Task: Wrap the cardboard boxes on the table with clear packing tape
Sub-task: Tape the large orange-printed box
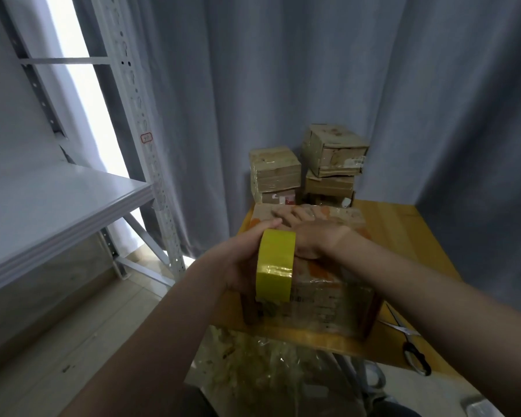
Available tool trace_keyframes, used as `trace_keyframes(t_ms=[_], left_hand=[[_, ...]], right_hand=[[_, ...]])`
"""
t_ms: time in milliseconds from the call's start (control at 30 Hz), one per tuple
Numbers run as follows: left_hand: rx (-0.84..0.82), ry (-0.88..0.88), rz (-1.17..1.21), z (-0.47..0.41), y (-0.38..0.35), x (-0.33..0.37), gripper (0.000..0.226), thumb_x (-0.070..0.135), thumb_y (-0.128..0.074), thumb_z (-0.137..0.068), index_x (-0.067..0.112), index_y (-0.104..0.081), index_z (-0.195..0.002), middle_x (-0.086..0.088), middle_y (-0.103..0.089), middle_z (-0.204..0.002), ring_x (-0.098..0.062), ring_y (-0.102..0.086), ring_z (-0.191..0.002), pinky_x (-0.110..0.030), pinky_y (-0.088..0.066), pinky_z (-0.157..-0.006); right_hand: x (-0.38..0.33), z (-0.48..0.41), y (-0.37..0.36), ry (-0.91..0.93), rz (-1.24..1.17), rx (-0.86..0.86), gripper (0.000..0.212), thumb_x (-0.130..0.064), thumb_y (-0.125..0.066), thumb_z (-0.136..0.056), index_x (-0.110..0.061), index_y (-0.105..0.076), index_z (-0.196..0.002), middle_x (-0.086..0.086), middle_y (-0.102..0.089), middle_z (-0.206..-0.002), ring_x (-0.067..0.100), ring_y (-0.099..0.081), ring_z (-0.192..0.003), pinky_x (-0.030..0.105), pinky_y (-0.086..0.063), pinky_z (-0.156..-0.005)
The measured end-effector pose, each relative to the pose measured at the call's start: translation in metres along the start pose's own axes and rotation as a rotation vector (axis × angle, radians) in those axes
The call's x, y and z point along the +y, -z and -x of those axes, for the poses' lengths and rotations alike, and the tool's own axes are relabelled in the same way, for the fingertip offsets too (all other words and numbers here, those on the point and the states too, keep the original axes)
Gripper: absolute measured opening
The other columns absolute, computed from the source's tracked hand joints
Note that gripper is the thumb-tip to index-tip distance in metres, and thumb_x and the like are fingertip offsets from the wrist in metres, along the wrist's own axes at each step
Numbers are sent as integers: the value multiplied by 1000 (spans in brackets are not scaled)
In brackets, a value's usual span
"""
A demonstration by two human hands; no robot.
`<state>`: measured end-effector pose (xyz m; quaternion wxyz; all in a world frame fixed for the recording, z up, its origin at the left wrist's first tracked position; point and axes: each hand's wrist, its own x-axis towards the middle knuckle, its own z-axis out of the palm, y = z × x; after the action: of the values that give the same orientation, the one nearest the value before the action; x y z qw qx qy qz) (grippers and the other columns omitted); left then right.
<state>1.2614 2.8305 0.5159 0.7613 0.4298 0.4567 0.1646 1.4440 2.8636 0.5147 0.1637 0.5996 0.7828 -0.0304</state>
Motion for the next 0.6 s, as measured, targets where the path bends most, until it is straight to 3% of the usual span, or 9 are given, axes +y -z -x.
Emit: trace_keyframes(t_ms=[167,233,367,500,600], left_hand=[[77,-14,15,8,-6,7,72,75,-56,-90,7,-76,-99,-14,-74,-95,-30,-74,-89,-49,-45,-114],[97,-51,27,18,-7,8,70,71,-56,-93,6,-74,-112,-16,-74,-99,-29,-74,-89,-47,-49,-109],[151,-149,1,40,-18,5,52,48,-59,-100,10,-62,-135,-14,-76,-111,-26,-75,-91,-41,-60,-85],[191,-222,-54,49,-30,-3,42,36,-57,-104,7,-61,-133,-15,-77,-111,-27,-75,-98,-41,-60,-84],[185,-203,-144,61,-39,-18,33,31,-55,-106,5,-67,-122,-14,-78,-103,-25,-75,-90,-42,-58,-85]], right_hand=[[0,-6,-7,-21,27,-85,80,-48,-47,-103,-41,5,-163,-2,20,-172,34,14,-158,74,-2,-119],[1,-11,-8,-38,2,-103,80,-44,-50,-103,-41,1,-164,-4,21,-171,34,15,-158,75,-6,-119],[-1,-9,-8,-46,-30,-89,77,-42,-50,-105,-40,-2,-165,-7,20,-171,34,13,-158,74,-13,-119],[-2,-2,-6,-58,-71,-66,84,-50,-49,-104,-38,9,-163,-7,18,-172,31,10,-159,71,-13,-121],[-3,-4,-11,-68,-75,-42,84,-61,-44,-103,-40,11,-163,-7,16,-172,31,9,-159,71,-11,-120]])
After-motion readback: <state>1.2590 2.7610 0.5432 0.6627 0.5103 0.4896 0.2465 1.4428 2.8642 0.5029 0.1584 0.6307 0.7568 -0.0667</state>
